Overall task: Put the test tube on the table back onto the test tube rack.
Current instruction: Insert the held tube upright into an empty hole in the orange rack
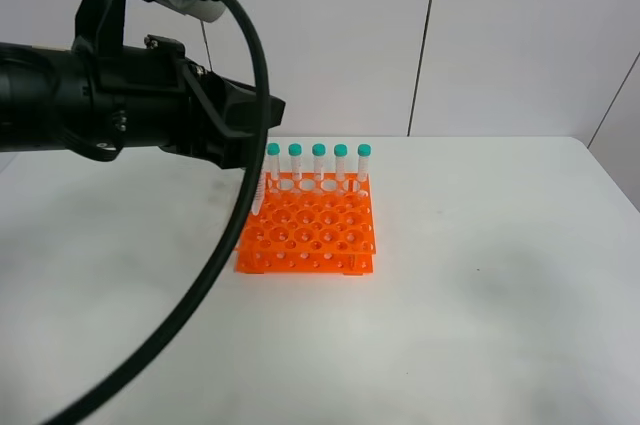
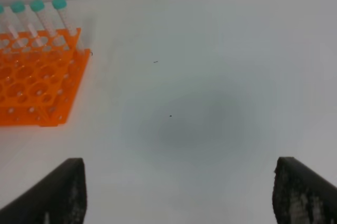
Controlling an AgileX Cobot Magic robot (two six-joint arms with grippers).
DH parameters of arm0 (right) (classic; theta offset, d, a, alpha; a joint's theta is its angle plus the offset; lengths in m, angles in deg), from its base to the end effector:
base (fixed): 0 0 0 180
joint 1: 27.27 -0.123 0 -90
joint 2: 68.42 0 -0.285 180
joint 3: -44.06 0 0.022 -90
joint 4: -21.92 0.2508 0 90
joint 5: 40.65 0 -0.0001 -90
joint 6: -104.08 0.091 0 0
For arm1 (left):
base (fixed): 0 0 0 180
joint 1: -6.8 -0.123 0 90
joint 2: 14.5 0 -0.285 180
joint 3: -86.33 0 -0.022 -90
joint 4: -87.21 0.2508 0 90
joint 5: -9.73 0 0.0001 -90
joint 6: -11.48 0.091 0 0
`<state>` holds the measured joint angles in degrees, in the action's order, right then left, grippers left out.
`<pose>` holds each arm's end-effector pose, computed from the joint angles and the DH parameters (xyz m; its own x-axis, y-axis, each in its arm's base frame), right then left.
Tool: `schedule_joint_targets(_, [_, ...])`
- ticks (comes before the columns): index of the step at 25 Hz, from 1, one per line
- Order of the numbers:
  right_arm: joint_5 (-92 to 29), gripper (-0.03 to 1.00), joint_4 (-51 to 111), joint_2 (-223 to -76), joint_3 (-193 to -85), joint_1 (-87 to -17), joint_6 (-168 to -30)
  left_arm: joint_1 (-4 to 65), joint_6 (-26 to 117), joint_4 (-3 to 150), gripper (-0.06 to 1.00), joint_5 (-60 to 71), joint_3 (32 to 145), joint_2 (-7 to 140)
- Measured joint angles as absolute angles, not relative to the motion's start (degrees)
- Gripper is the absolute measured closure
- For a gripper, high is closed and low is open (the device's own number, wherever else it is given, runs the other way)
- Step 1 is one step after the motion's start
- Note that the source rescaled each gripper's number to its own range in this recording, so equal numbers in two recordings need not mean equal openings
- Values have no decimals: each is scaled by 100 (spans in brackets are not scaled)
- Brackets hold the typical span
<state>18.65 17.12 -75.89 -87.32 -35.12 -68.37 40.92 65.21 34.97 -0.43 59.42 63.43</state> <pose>-0.0038 -0.0071 0.2793 -0.4281 0.0304 -0.9032 -0.0339 0.9982 0.0497 0.2184 -0.1634 0.3262 -0.2756 0.2270 -0.9341 0.6728 0.7396 -0.0188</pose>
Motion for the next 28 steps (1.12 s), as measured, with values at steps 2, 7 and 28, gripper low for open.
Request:
schedule_joint_targets(2, [1865,6,1712,-7589,-8732,-3512,-6837,4092,4855,4805,94,321,5942,6441])
schedule_joint_targets(7, [1865,6,1712,-7589,-8732,-3512,-6837,4092,2149,7616,94,757,5942,6639])
schedule_joint_targets(28, [1865,6,1712,-7589,-8732,-3512,-6837,3438,1195,8466,94,3848,5898,8771])
